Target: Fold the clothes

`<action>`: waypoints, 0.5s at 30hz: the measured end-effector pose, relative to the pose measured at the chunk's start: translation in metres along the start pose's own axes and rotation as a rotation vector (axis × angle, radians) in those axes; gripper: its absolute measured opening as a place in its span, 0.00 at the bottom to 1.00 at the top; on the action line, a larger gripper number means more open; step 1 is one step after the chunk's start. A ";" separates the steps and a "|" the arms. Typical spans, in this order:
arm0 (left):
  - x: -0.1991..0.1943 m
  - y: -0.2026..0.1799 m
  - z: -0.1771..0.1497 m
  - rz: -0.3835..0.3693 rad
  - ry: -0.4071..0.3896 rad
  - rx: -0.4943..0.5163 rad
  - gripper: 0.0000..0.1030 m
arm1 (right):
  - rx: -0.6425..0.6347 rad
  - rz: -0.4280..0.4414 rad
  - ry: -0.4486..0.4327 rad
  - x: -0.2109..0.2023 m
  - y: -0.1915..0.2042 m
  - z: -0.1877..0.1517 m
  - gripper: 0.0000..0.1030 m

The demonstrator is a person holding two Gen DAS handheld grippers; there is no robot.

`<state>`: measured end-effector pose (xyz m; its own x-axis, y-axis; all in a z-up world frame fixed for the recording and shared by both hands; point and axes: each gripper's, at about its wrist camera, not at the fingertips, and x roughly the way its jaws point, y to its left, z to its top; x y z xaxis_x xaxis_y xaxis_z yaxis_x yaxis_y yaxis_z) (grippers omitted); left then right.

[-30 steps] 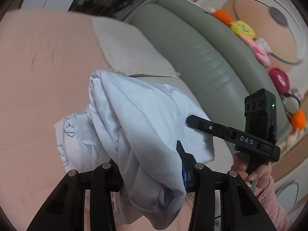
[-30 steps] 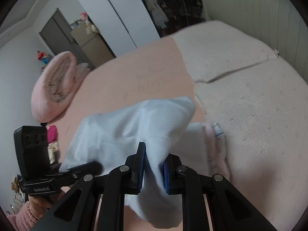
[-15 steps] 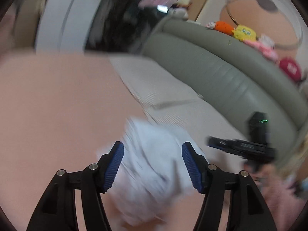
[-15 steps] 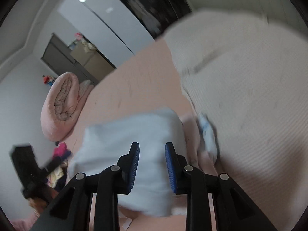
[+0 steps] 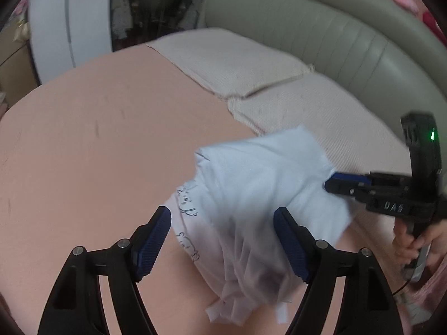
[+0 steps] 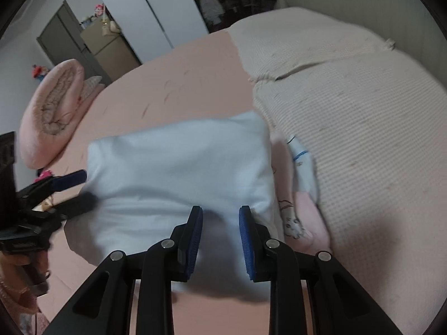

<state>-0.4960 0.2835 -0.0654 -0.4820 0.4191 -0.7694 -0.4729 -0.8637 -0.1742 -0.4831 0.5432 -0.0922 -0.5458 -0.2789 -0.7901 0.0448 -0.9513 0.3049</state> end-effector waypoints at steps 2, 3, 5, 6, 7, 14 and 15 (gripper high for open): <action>-0.028 0.007 -0.003 -0.014 -0.055 -0.041 0.74 | -0.006 -0.012 -0.001 -0.010 0.009 -0.002 0.26; -0.042 0.011 -0.008 -0.006 -0.071 -0.068 0.75 | -0.006 -0.005 -0.010 -0.021 0.017 -0.003 0.27; -0.073 0.026 -0.028 0.015 -0.087 -0.134 0.80 | -0.010 0.002 -0.027 -0.042 0.036 -0.006 0.29; -0.089 0.035 -0.039 0.034 -0.091 -0.162 0.81 | -0.014 0.003 -0.035 -0.052 0.046 -0.007 0.39; -0.102 0.043 -0.049 0.069 -0.089 -0.176 0.81 | -0.019 0.007 -0.046 -0.060 0.059 -0.011 0.61; -0.178 0.089 -0.113 0.313 -0.117 -0.272 0.82 | -0.068 0.017 -0.090 -0.076 0.184 -0.053 0.83; -0.190 0.097 -0.121 0.329 -0.126 -0.292 0.82 | -0.084 0.025 -0.083 -0.073 0.205 -0.059 0.83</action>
<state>-0.3611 0.0865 -0.0102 -0.6660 0.1244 -0.7355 -0.0604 -0.9918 -0.1131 -0.3848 0.3613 -0.0030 -0.6110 -0.2944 -0.7348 0.1275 -0.9528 0.2756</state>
